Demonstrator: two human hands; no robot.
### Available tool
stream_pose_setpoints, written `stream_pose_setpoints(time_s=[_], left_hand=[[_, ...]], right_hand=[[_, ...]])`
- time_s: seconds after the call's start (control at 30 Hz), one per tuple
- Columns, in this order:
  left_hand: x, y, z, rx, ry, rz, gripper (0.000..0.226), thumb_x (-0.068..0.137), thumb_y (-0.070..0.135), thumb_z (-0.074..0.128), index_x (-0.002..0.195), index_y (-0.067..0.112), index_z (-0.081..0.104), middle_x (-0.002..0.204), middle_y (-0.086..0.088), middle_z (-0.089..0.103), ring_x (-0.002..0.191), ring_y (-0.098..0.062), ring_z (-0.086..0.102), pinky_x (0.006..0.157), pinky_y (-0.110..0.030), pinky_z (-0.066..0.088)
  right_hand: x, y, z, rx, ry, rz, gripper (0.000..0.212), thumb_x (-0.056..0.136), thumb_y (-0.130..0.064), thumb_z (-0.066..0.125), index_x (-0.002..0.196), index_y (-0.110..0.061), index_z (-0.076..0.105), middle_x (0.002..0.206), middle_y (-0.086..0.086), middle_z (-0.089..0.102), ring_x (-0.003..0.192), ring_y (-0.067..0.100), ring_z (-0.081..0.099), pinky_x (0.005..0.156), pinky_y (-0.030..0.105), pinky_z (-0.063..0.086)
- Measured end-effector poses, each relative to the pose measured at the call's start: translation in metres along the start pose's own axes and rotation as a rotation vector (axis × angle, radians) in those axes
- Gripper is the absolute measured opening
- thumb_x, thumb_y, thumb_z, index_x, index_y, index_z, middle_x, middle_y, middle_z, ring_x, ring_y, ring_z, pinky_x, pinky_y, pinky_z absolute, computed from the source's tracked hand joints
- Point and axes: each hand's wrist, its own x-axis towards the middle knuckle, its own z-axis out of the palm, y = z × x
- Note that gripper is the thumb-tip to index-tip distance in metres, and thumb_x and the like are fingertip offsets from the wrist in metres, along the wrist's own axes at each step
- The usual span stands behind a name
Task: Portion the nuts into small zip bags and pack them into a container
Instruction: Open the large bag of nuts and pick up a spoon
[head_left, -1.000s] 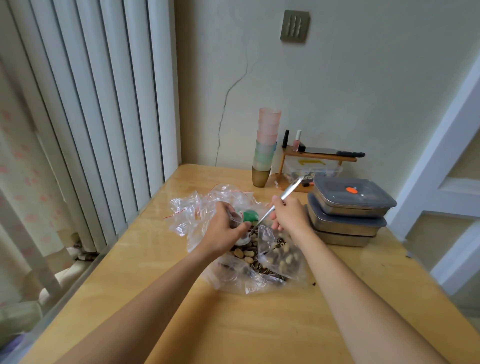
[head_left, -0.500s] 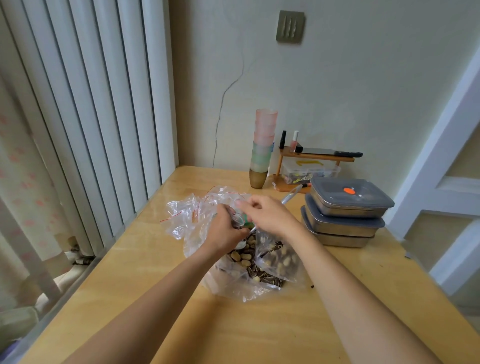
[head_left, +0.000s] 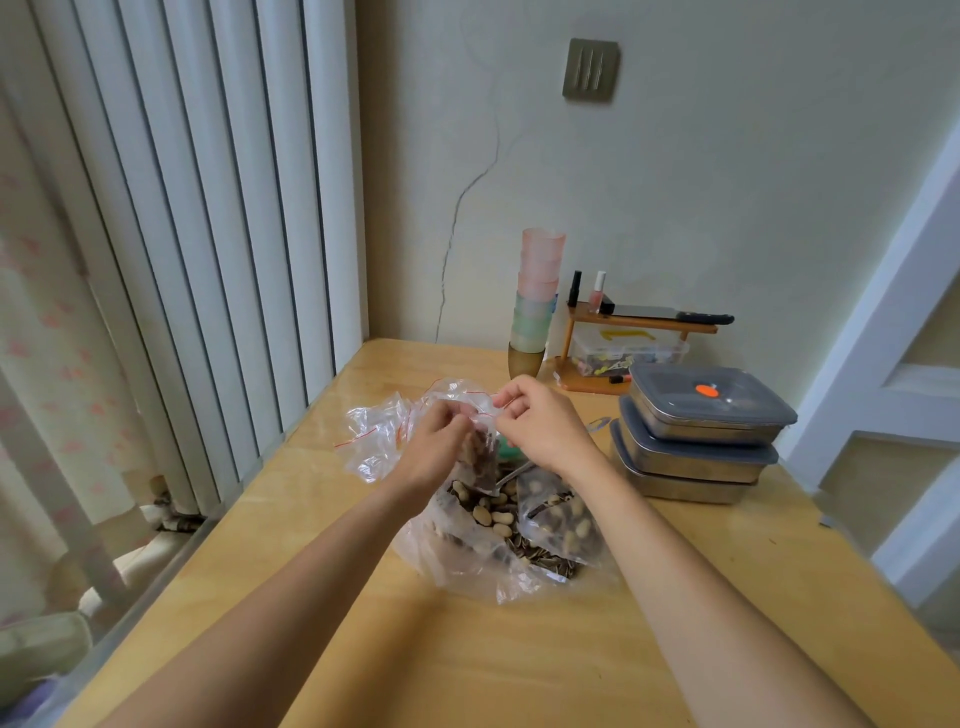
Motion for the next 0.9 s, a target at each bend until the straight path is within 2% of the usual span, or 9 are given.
stream_pose_setpoints(time_s=[0.07,0.17,0.27,0.33,0.47,0.57,0.63,0.77,0.9], left_hand=[[0.000,0.000,-0.002,-0.023,0.010,0.032,0.008,0.096,0.010,0.054,0.098,0.011,0.062,0.091,-0.008,0.064,0.086,-0.023,0.059,0.083,-0.042,0.050],[-0.001,-0.001,-0.003,-0.020,0.013,0.053,0.007,0.096,0.010,0.057,0.095,0.011,0.064,0.086,-0.009,0.065,0.082,-0.026,0.061,0.079,-0.040,0.049],[-0.001,-0.003,-0.004,-0.028,0.017,0.050,0.005,0.096,0.016,0.060,0.094,0.013,0.064,0.085,-0.008,0.067,0.081,-0.025,0.062,0.081,-0.044,0.051],[-0.003,0.000,-0.004,0.028,0.002,0.073,0.015,0.094,0.028,0.066,0.095,0.013,0.067,0.084,-0.008,0.070,0.079,-0.023,0.064,0.082,-0.045,0.054],[-0.007,0.008,-0.002,0.055,-0.020,0.137,0.016,0.097,0.019,0.066,0.092,0.004,0.066,0.076,-0.004,0.071,0.070,-0.012,0.067,0.068,-0.028,0.054],[-0.007,0.011,-0.002,0.061,0.007,0.137,0.015,0.094,0.024,0.069,0.089,0.010,0.069,0.078,-0.003,0.073,0.074,-0.018,0.067,0.075,-0.038,0.054],[-0.006,0.010,-0.004,0.093,0.046,0.129,0.013,0.091,0.029,0.071,0.086,0.017,0.072,0.075,0.004,0.072,0.071,-0.013,0.063,0.074,-0.036,0.051],[-0.010,0.010,-0.005,0.105,0.004,0.119,0.011,0.089,0.025,0.076,0.087,0.015,0.076,0.078,-0.007,0.076,0.075,-0.026,0.072,0.084,-0.049,0.060],[-0.012,0.010,-0.006,0.056,-0.003,0.067,0.011,0.087,0.021,0.080,0.088,0.010,0.079,0.083,-0.013,0.077,0.085,-0.032,0.074,0.089,-0.052,0.059]], right_hand=[[0.002,0.000,0.000,0.044,-0.007,0.008,0.011,0.089,-0.020,0.067,0.099,-0.026,0.066,0.082,-0.007,0.069,0.076,0.012,0.064,0.069,0.026,0.046],[0.001,0.001,-0.001,-0.003,-0.113,0.024,0.018,0.088,-0.039,0.076,0.100,-0.028,0.069,0.087,-0.008,0.067,0.081,0.010,0.064,0.068,0.025,0.046],[0.001,0.002,-0.002,-0.108,-0.096,-0.013,0.009,0.090,-0.032,0.076,0.090,-0.024,0.073,0.085,-0.004,0.070,0.082,0.017,0.067,0.074,0.029,0.054],[0.001,0.002,-0.004,-0.120,-0.057,-0.019,0.009,0.093,-0.030,0.074,0.088,-0.022,0.075,0.084,-0.004,0.071,0.082,0.017,0.068,0.071,0.026,0.051],[-0.003,0.001,-0.006,-0.144,-0.031,-0.019,0.010,0.095,-0.030,0.070,0.088,-0.024,0.076,0.078,-0.015,0.064,0.079,0.005,0.058,0.064,0.019,0.040],[-0.004,0.001,-0.008,-0.090,-0.058,-0.025,0.006,0.093,-0.031,0.072,0.089,-0.029,0.073,0.079,-0.008,0.068,0.083,0.012,0.065,0.071,0.028,0.047],[-0.006,-0.002,-0.010,-0.077,-0.091,-0.041,0.005,0.092,-0.032,0.073,0.090,-0.028,0.071,0.081,-0.002,0.070,0.085,0.017,0.068,0.075,0.032,0.051],[-0.008,-0.003,-0.013,-0.183,-0.067,-0.071,0.012,0.093,-0.024,0.073,0.082,-0.027,0.072,0.079,0.002,0.072,0.078,0.020,0.068,0.066,0.026,0.047],[-0.009,0.000,-0.013,-0.235,-0.054,-0.064,0.018,0.095,-0.022,0.072,0.077,-0.026,0.072,0.071,-0.004,0.069,0.071,0.013,0.062,0.062,0.023,0.043]])
